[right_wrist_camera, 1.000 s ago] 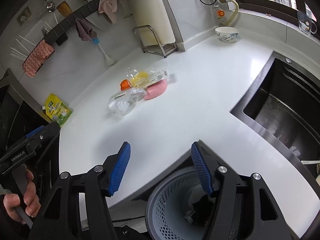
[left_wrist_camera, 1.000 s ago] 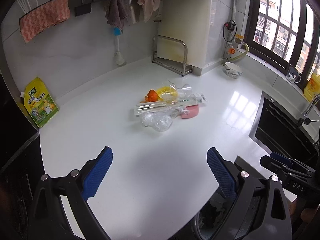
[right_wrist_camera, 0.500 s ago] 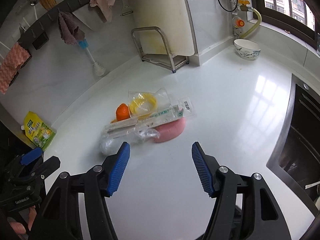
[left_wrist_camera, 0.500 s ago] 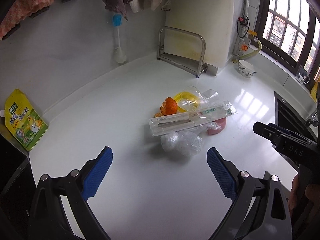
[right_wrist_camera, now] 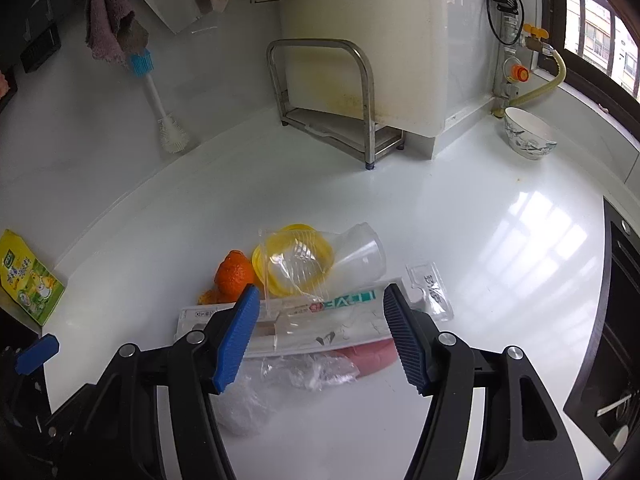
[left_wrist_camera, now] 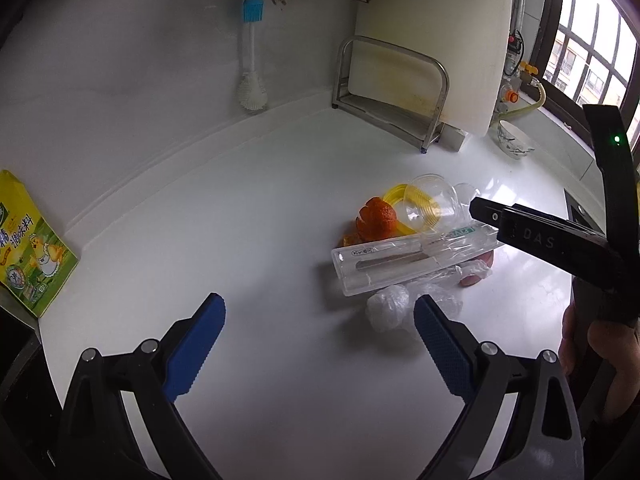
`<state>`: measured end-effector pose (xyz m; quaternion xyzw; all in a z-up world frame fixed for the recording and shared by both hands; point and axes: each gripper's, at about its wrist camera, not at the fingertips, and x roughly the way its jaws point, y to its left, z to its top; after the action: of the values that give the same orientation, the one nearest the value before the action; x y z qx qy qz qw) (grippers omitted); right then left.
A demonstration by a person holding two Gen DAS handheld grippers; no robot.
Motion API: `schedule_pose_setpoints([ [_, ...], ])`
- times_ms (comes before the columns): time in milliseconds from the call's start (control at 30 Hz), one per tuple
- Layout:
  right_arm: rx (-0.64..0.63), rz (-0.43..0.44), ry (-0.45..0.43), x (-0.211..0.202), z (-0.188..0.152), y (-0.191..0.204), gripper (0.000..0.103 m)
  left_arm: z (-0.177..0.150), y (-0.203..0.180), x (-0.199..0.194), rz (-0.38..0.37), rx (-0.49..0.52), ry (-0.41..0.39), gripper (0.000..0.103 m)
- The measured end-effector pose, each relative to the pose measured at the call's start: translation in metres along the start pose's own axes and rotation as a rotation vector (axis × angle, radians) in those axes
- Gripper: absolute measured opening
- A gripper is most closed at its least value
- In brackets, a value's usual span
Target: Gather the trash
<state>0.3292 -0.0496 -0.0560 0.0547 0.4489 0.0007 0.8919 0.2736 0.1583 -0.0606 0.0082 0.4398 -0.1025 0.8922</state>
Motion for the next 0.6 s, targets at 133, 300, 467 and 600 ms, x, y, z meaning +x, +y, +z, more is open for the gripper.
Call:
schedule_pose_setpoints([
  [133, -0.028, -0.026, 0.009, 0.017, 0.006, 0.016, 0.062, 0.000, 0.008, 0.008, 0.006, -0.015, 0.011, 0.094],
  [300, -0.044, -0.093, 0.023, 0.033, 0.008, 0.024, 0.062, 0.000, 0.013, 0.014, -0.006, -0.034, 0.021, 0.094],
  [467, -0.043, -0.149, 0.037, 0.046, 0.007, 0.024, 0.062, -0.002, 0.012, 0.019, -0.021, -0.030, 0.032, 0.094],
  [600, -0.055, -0.172, 0.027, 0.048, 0.006, 0.024, 0.060, -0.001, 0.011, 0.020, -0.027, -0.026, 0.030, 0.094],
])
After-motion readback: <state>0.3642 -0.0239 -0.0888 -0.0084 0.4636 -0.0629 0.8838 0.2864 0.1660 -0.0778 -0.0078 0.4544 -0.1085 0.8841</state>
